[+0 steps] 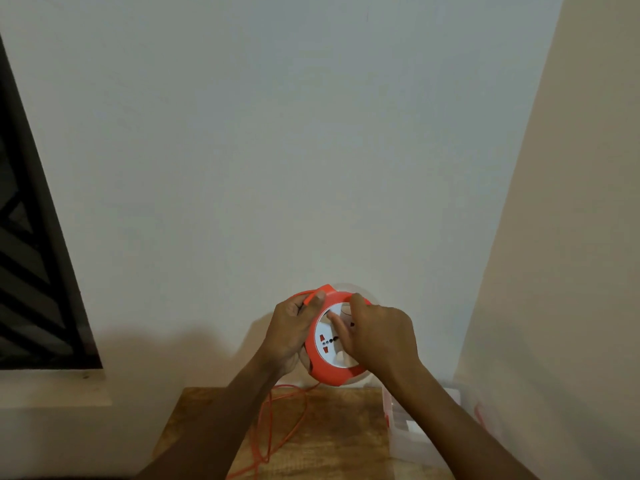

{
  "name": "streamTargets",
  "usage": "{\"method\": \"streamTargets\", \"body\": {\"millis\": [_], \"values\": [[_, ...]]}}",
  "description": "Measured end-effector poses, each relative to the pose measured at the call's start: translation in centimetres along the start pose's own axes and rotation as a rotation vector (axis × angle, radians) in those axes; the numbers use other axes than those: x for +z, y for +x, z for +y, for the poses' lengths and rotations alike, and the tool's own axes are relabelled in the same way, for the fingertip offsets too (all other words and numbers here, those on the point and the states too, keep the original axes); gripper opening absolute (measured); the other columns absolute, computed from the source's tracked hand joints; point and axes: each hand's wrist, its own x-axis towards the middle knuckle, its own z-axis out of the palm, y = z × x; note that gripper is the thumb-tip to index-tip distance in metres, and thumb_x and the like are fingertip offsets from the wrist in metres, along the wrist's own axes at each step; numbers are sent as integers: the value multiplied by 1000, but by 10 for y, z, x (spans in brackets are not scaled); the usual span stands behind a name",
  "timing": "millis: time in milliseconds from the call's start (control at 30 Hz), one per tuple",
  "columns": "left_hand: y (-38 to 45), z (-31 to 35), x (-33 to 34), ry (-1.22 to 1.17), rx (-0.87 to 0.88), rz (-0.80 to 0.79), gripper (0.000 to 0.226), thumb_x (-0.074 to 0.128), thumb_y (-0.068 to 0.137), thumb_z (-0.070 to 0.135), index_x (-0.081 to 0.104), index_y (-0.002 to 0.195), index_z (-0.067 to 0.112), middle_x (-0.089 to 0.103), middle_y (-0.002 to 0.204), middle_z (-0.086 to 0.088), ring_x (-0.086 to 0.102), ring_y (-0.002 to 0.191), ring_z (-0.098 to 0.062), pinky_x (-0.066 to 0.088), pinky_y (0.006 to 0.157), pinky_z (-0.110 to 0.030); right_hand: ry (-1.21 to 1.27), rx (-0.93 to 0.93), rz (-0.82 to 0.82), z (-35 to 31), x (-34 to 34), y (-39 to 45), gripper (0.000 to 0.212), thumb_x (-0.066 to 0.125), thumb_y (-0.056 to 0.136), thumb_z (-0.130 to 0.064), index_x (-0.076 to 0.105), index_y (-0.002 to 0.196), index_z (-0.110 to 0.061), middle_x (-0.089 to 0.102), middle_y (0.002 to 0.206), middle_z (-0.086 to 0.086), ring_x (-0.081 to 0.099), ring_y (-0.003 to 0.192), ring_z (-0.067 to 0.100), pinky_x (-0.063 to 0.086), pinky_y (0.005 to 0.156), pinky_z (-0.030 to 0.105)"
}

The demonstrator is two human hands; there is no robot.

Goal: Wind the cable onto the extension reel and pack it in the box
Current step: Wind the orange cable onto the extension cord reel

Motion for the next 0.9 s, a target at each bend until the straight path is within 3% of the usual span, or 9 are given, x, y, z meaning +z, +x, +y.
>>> {"method": "streamTargets", "body": {"millis": [100,200,333,400,600,733,800,900], "values": [[-3,4,-1,-27,8,-25,35,66,80,57,73,105,34,83,95,8,81,83,-22,63,60,-28,-81,-75,146,2,-10,-6,35,79,74,-43,71,86,-12,72,65,4,64,46,21,52,45,28],[-1,10,-3,29,55,-65,35,65,84,55,72,112,34,82,103,7,80,90,-23,65,69,-30,-76,-170,215,2,-20,-9,30,83,70,-31,71,89,-10,74,82,8,68,60,24,58,53,32],[-3,10,-1,49,66,-101,40,62,88,53,71,122,33,79,116,1,78,102,-26,65,87,-41,-35,-467,15,1,-26,-15,51,91,57,-26,71,102,-14,72,111,5,68,89,27,57,76,38],[-5,10,1,52,64,-104,41,61,88,53,70,123,33,78,118,0,77,104,-27,64,89,-45,-111,-477,-58,3,-26,-17,63,93,53,-29,69,110,-18,68,121,3,65,98,29,55,81,41],[-7,13,5,73,89,-92,32,61,91,51,71,119,37,79,115,4,77,101,-23,65,84,-35,-149,-512,-13,8,-18,-21,62,92,56,-35,69,111,-19,72,111,3,65,97,29,54,81,41],[-6,15,3,43,73,-95,34,62,91,49,72,120,34,79,115,2,78,102,-24,65,83,-37,-196,-478,28,5,-11,-25,70,89,59,-41,65,120,-14,72,111,9,65,95,32,53,83,45],[-7,17,3,65,83,-104,43,63,86,54,71,123,33,79,115,4,78,101,-23,65,83,-36,-220,-449,107,3,-11,-20,66,87,60,-46,68,112,-10,74,100,11,67,87,32,54,78,44],[-10,16,4,68,92,-96,37,62,86,55,72,116,36,81,105,10,79,94,-17,64,71,-25,-190,-348,189,1,-14,-9,56,77,68,-56,69,98,-10,74,83,10,66,75,31,52,69,39]]}}
